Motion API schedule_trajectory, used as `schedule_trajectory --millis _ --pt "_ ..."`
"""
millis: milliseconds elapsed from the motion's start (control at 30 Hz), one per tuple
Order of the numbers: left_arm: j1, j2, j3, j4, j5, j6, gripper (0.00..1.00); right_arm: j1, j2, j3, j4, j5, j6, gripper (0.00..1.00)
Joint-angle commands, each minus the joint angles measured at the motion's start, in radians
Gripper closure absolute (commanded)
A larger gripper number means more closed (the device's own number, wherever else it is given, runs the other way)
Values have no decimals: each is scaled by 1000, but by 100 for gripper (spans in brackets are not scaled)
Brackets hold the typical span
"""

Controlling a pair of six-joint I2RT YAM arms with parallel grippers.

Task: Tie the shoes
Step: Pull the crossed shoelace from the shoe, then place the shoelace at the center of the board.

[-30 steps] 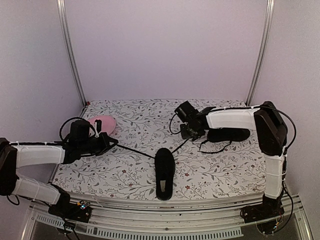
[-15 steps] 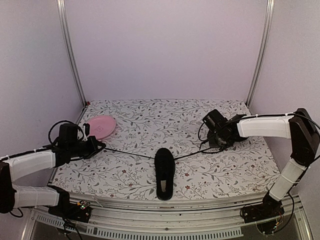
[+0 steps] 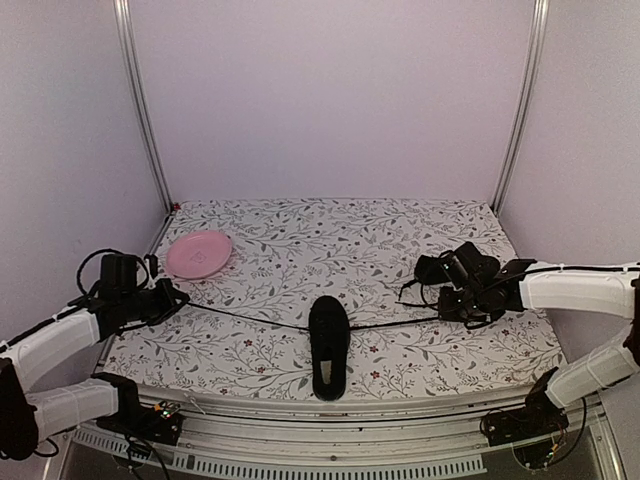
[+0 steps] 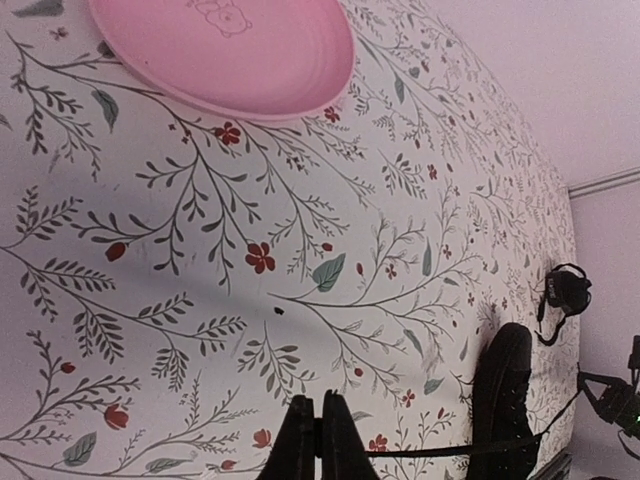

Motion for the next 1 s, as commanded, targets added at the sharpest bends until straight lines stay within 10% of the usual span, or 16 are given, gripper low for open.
schedule_trajectory --millis 0,467,667,967 --pt "12 7 3 82 116 42 100 101 -151 14 226 -120 -125 98" --pt "-391 350 437 176 110 195 100 642 330 516 525 -533 -419 98" --pt "-526 459 586 252 186 268 100 635 340 557 492 -417 -433 20" --pt "-590 502 614 305 273 284 100 377 163 373 537 -447 -362 23"
